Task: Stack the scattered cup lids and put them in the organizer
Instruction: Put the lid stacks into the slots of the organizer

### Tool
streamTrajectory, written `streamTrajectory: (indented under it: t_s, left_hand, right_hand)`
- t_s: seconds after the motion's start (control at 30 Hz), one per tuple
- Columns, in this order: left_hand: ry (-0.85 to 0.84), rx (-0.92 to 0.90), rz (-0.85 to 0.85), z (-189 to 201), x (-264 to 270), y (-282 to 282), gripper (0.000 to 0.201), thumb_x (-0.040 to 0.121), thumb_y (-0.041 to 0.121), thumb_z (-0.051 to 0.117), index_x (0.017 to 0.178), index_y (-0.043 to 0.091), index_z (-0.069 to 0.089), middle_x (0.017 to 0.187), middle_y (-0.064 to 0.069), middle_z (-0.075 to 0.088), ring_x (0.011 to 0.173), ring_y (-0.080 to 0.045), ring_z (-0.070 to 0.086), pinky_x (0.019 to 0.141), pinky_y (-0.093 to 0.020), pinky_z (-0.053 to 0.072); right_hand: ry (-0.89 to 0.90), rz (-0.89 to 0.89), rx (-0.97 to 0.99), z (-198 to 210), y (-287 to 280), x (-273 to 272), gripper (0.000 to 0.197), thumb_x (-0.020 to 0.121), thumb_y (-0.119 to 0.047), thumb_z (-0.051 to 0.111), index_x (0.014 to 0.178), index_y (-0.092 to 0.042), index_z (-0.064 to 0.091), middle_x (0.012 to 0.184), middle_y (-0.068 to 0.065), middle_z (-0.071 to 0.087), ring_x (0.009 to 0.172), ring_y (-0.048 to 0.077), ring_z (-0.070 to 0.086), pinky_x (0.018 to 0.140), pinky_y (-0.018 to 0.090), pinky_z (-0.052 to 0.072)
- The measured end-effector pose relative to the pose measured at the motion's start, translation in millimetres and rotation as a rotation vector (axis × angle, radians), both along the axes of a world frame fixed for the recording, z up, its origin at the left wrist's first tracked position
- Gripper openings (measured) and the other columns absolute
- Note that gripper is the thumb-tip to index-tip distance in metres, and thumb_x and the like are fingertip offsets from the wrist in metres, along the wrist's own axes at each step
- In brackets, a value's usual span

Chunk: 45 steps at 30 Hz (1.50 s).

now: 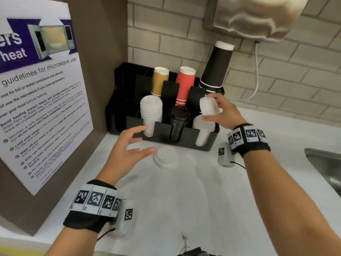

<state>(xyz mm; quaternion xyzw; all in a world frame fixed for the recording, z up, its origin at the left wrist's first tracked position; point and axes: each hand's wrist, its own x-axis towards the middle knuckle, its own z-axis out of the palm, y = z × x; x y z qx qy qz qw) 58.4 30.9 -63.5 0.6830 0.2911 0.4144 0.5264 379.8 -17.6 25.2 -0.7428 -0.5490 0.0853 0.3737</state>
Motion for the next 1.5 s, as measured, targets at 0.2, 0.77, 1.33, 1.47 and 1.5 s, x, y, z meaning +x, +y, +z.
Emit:
streamTrajectory:
  t_s: [0.2, 0.77, 1.33, 1.47, 1.5]
  left_hand:
    - [0.014, 0.001, 0.045, 1, -8, 5, 0.050, 0.064, 0.044, 0.076, 0.112, 0.045, 0.061, 0.124, 0.017, 0.052, 0.106, 0.008, 0.056, 0.081, -0.021, 0.049]
    - [0.027, -0.002, 0.061, -2, -10, 12, 0.046, 0.062, 0.048, 0.076, 0.106, 0.049, 0.062, 0.119, 0.021, 0.054, 0.104, 0.006, 0.057, 0.080, -0.022, 0.049]
    - [0.048, -0.002, 0.089, -2, -19, 10, 0.048, 0.064, 0.047, 0.073, 0.110, 0.041, 0.063, 0.121, 0.018, 0.053, 0.104, 0.006, 0.057, 0.079, -0.019, 0.048]
    - [0.048, 0.004, 0.069, -1, -14, 7, 0.050, 0.064, 0.048, 0.073, 0.111, 0.040, 0.063, 0.120, 0.019, 0.053, 0.104, 0.006, 0.057, 0.078, -0.019, 0.048]
    - [0.048, 0.006, 0.068, -1, -14, 7, 0.050, 0.063, 0.048, 0.073, 0.111, 0.040, 0.063, 0.120, 0.018, 0.053, 0.104, 0.005, 0.057, 0.078, -0.018, 0.049]
  right_hand:
    - [-0.303, 0.062, -0.294, -18, 15, 21, 0.078, 0.063, -0.017, 0.086, 0.128, -0.032, 0.047, 0.129, 0.007, 0.046, 0.116, 0.028, 0.047, 0.088, 0.032, 0.037]
    - [-0.571, -0.029, -0.508, -21, 33, 4, 0.068, 0.075, -0.022, 0.071, 0.132, -0.041, 0.041, 0.108, 0.004, 0.028, 0.107, 0.034, 0.038, 0.082, 0.036, 0.039]
    - [-0.638, -0.039, -0.682, -18, 39, -3, 0.099, 0.070, -0.030, 0.082, 0.150, -0.031, 0.024, 0.139, 0.016, 0.033, 0.124, 0.038, 0.042, 0.102, 0.044, 0.043]
    - [-0.686, -0.043, -0.704, -36, 35, -1, 0.096, 0.084, -0.040, 0.069, 0.155, -0.023, 0.005, 0.147, 0.017, 0.025, 0.134, 0.037, 0.031, 0.110, 0.042, 0.033]
    - [-0.706, -0.052, -0.706, -39, 34, -1, 0.093, 0.087, -0.041, 0.064, 0.155, -0.020, 0.003, 0.151, 0.017, 0.022, 0.138, 0.035, 0.025, 0.113, 0.044, 0.028]
